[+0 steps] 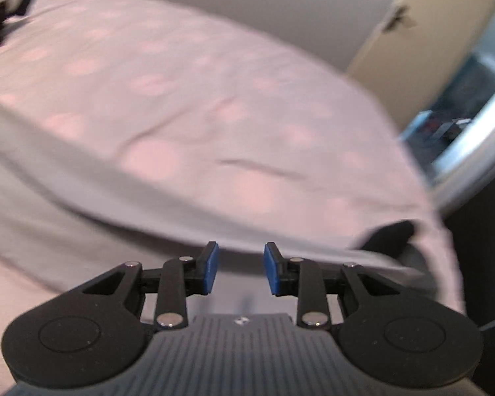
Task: Fold clothes
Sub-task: 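Fold the held edge over the garment with both grippers, then open them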
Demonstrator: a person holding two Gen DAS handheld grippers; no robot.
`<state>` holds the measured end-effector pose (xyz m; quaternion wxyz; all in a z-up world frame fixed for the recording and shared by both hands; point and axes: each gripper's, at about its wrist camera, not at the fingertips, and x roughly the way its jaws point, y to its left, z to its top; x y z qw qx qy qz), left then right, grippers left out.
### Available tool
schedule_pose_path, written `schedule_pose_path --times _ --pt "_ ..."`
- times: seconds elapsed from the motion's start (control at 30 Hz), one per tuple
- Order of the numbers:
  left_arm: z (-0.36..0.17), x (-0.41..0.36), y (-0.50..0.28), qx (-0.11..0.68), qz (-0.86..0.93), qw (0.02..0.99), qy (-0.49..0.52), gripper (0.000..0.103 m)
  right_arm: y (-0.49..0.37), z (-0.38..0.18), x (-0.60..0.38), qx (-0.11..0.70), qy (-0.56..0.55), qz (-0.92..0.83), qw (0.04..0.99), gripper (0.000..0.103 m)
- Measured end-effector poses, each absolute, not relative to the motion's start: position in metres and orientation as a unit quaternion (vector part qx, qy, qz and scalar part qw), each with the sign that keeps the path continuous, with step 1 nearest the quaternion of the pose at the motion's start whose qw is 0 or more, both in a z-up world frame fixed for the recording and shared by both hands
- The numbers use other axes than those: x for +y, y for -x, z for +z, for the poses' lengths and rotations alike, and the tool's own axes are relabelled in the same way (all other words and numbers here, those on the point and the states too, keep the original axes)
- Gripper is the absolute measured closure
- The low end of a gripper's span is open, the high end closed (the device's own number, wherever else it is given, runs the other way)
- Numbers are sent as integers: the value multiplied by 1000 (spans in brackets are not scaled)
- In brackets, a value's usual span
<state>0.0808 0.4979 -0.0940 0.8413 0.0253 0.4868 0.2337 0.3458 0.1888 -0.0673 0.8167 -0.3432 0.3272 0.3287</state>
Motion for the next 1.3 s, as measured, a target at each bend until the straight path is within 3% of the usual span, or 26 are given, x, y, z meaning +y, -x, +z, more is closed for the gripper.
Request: schedule_pose_path --times 0.3,0.7,1.03,1.17,1.3 --pt "-135 505 -131 481 217 849 -5 52 -349 -124 249 391 328 372 775 74" --pt "-121 515 -151 416 257 872 15 52 -401 -123 255 385 238 320 832 74" --pt "-86 512 -87 385 296 872 53 52 -417 -45 151 355 173 274 877 72" --pt "-85 498 -55 395 296 868 59 52 -435 -20 72 370 88 219 898 70" --pt "-91 485 -29 410 302 858 72 52 -445 -33 1 413 -39 192 889 69"
